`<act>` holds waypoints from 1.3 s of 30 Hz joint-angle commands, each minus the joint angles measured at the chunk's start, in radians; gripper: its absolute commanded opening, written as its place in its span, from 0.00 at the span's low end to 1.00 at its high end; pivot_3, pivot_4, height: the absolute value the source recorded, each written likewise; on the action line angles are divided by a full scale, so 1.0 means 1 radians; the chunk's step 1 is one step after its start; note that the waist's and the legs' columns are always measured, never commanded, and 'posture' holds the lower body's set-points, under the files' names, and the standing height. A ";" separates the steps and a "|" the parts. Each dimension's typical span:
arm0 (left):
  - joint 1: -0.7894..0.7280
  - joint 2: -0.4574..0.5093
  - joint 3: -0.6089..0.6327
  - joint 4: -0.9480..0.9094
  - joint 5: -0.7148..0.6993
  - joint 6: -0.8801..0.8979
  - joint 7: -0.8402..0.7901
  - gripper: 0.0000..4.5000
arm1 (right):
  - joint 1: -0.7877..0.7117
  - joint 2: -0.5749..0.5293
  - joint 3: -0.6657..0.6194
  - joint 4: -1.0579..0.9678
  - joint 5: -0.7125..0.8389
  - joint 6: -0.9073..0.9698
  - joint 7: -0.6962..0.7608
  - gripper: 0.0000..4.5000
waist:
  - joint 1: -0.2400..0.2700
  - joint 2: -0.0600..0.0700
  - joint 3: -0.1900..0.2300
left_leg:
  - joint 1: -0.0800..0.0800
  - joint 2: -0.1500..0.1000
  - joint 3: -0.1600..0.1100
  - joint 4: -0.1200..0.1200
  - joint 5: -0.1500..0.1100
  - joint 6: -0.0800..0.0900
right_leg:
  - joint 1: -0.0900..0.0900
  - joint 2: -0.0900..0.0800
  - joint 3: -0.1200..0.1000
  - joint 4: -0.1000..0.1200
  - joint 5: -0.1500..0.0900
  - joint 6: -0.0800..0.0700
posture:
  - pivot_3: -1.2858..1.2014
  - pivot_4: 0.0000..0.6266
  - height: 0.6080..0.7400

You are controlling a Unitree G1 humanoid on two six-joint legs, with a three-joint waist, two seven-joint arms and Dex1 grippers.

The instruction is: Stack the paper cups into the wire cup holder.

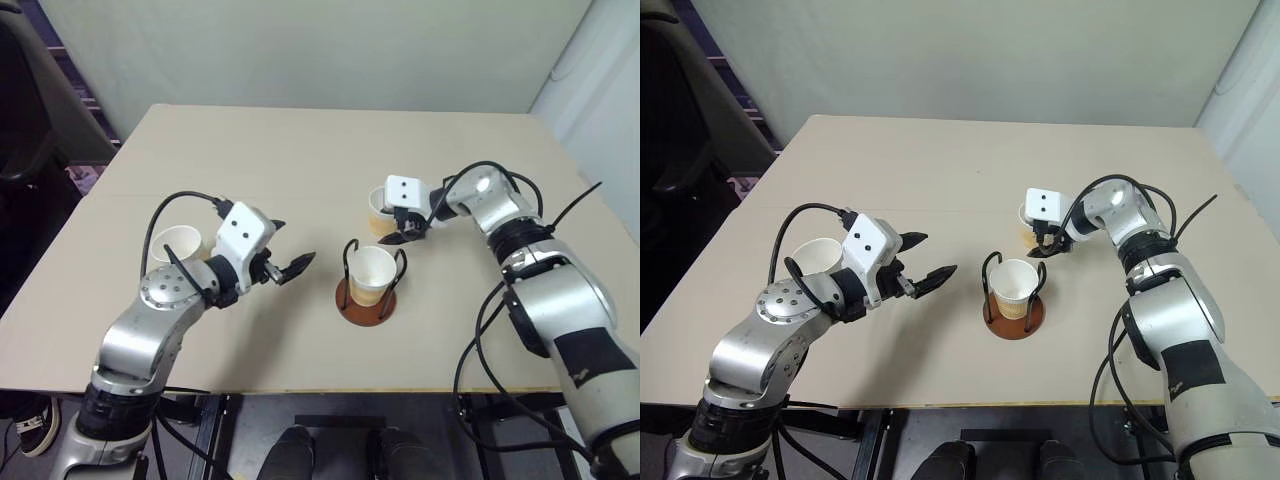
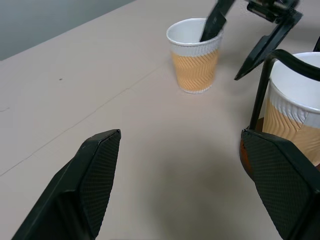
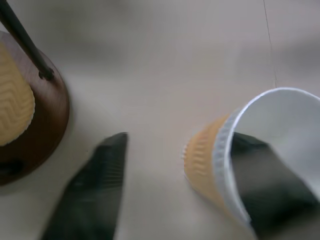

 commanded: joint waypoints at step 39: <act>-0.003 0.029 0.031 -0.036 -0.035 0.002 -0.070 0.92 | 0.242 -0.361 -0.157 -1.205 0.575 0.635 0.426 0.01 | -0.009 -0.001 0.000 | 0.010 0.001 0.002 0.002 0.005 -0.002 | 0.009 0.002 0.000 0.003 -0.007 -0.012 | 0.52 0.24 1.00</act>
